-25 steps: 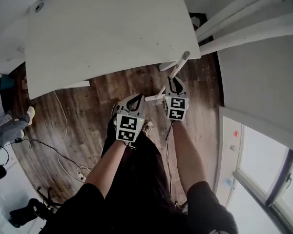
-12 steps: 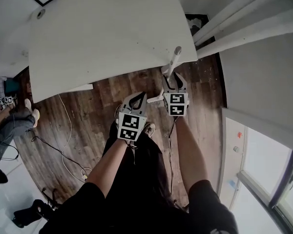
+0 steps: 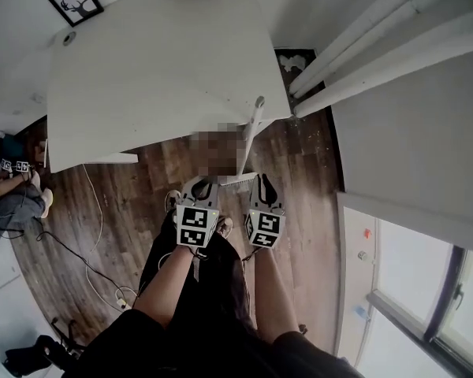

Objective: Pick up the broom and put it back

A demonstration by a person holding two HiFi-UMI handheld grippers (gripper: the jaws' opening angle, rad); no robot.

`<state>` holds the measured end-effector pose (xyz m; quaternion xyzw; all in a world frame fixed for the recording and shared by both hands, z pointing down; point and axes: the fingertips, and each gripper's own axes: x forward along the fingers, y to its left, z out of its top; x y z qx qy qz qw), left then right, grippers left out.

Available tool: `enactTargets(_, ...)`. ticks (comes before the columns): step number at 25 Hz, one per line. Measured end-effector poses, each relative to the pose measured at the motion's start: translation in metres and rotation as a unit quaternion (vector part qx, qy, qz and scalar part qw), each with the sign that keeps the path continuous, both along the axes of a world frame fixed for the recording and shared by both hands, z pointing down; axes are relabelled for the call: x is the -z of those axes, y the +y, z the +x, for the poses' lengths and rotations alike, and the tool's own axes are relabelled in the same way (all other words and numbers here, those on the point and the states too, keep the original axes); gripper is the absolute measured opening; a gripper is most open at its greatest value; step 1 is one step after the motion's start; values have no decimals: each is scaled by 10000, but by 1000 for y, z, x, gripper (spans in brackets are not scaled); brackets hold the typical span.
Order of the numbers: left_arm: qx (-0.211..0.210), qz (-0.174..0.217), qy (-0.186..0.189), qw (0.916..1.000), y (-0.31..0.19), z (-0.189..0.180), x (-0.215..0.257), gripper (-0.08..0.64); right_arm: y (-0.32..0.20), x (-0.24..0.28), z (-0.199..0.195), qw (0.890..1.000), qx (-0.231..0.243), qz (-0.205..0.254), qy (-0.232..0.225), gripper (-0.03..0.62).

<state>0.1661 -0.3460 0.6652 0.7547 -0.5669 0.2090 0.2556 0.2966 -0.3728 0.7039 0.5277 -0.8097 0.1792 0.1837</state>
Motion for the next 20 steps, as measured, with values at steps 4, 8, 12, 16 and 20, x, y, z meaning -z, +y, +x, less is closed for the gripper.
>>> enactTargets(4, -252, 206, 46, 9995, 4, 11, 28, 2, 22, 50, 4, 9992, -241, 299, -148, 31)
enactTargets(8, -430, 268, 200, 9985, 8, 18, 60, 2, 35, 87, -2, 9980, -271, 391, -406, 23)
enactTargets(12, -992, 562, 397, 9927, 9, 33, 97, 2, 36, 134, -8, 9961, -374, 672, -427, 22)
enactTargets(16, -1318, 702, 386, 9880, 33, 9, 131, 1, 53, 184, -34, 9946, -165, 1016, -156, 23)
enactTargets(20, -1445, 1105, 524, 9819, 37, -11, 179, 1, 68, 237, -49, 9891, -282, 1434, -178, 22)
